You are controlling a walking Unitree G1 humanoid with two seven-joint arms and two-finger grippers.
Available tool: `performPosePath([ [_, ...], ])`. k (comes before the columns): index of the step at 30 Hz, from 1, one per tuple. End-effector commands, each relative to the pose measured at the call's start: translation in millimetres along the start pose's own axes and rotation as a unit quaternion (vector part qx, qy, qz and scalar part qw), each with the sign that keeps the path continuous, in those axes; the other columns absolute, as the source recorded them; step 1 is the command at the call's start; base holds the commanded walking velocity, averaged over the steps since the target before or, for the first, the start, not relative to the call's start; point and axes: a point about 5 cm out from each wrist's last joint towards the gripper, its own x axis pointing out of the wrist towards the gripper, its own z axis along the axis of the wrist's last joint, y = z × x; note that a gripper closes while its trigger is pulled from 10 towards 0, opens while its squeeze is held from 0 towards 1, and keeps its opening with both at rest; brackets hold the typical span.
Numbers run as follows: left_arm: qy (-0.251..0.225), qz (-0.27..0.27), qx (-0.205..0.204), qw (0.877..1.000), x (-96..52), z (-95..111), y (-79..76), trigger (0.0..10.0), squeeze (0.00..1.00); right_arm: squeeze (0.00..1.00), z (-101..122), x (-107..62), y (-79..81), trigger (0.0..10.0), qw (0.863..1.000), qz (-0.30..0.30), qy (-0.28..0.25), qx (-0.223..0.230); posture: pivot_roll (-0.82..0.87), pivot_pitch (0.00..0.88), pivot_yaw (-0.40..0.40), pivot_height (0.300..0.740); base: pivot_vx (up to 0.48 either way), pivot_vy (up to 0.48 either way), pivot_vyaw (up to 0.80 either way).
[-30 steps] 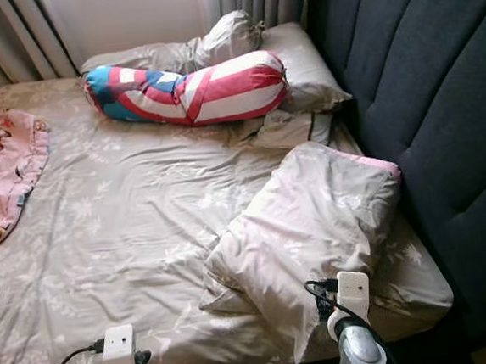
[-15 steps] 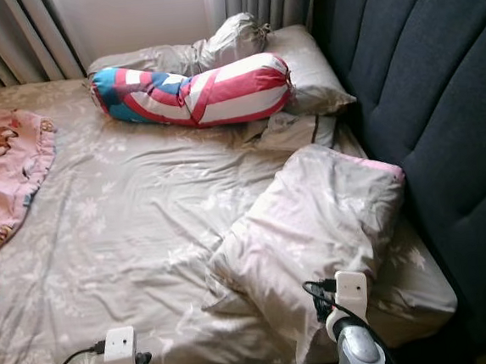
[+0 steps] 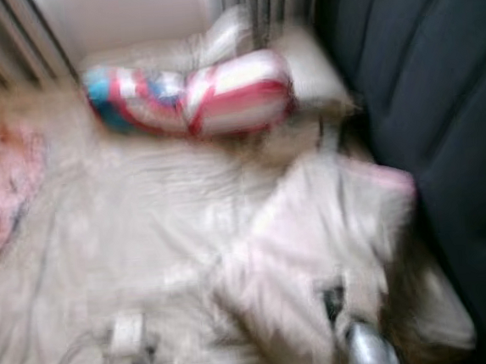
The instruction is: Clean up the room
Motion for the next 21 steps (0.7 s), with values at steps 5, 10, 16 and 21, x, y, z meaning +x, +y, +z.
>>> performPosePath([
  [5, 0.037, 0.019, 0.001, 0.999, -8.1, -23.3, 13.0, 10.0, 0.00, 0.00, -10.8, -3.2, 7.6, 10.0, 1.000, 0.011, 0.022, 0.003, -0.09, 0.071, -0.036, 0.740, 0.000, 0.000, 0.00],
  [10, 0.038, 0.019, 0.002, 0.999, -8.2, -23.4, 13.5, 10.0, 0.00, 0.00, -11.1, -3.2, 8.2, 10.0, 1.000, 0.010, 0.023, 0.004, -0.09, 0.070, -0.035, 0.740, 0.000, 0.000, 0.00],
  [16, 0.038, 0.019, 0.007, 0.999, -8.5, -23.8, 14.0, 10.0, 0.00, 0.00, -10.6, -2.8, 9.3, 10.0, 1.000, 0.012, 0.023, 0.003, -0.09, 0.070, -0.037, 0.740, 0.000, 0.000, 0.00],
  [21, 0.038, 0.019, 0.011, 0.999, -8.4, -23.5, 13.9, 10.0, 0.00, 0.00, -10.6, -2.8, 9.9, 10.0, 1.000, 0.013, 0.023, 0.003, -0.09, 0.071, -0.037, 0.740, 0.000, -0.210, 0.00],
])
